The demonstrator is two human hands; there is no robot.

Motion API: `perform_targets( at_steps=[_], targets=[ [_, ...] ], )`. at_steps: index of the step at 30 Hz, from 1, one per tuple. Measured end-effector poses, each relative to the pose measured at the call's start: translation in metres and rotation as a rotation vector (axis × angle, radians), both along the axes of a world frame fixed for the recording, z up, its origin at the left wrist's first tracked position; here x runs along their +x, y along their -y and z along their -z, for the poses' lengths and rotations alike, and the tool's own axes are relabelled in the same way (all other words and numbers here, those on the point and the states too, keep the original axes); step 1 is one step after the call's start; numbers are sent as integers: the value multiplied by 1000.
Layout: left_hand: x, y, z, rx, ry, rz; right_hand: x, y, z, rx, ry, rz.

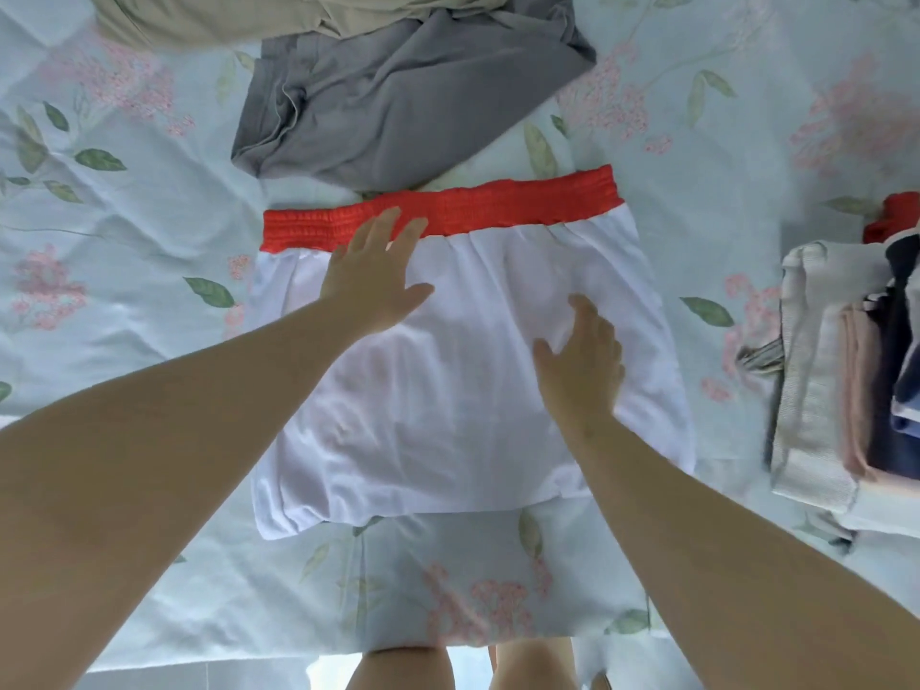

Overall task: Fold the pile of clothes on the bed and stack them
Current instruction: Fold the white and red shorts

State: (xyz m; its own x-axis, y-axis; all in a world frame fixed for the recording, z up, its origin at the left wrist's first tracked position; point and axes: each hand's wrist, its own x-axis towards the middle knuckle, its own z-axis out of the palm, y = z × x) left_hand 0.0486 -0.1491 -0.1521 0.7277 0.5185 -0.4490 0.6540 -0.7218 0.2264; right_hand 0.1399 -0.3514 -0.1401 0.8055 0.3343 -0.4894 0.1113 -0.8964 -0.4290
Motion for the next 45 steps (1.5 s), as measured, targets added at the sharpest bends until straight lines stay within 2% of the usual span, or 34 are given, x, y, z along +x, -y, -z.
perform_targets(
  at_steps=[4,8,10,13,15,17,20,23,28,31,34,41,45],
  targets=[
    [22,1,-2,4,28,137,-46,26,-2,-215,-143,329],
    [51,-9,5,42,15,338,-68,35,1,-212,-189,789],
    [61,-18,9,67,-39,405,-76,40,5,-150,-201,1056],
    [71,-28,12,3,-73,304,-100,46,15,-18,-346,1327],
    [75,-30,15,-18,-102,246,-113,46,18,147,-531,1493],
    [78,-31,17,10,-141,243,-120,43,18,325,-775,1571],
    [82,-34,17,1,-128,239,-123,40,17,519,-910,1550],
    [79,-33,14,-151,-106,210,-131,41,16,664,-956,1465],
    [64,-20,19,-187,-104,315,-130,43,16,646,-948,1384],
    [56,-18,14,-249,-176,275,-123,48,16,610,-917,1334],
    [44,-21,8,-374,-163,118,-111,56,13,615,-866,1278],
    [-22,-23,-34,-1015,-130,-473,-57,88,-15,685,-762,1149],
    [-57,-15,-50,-1206,-4,-646,-24,85,-36,670,-737,930]
  ],
)
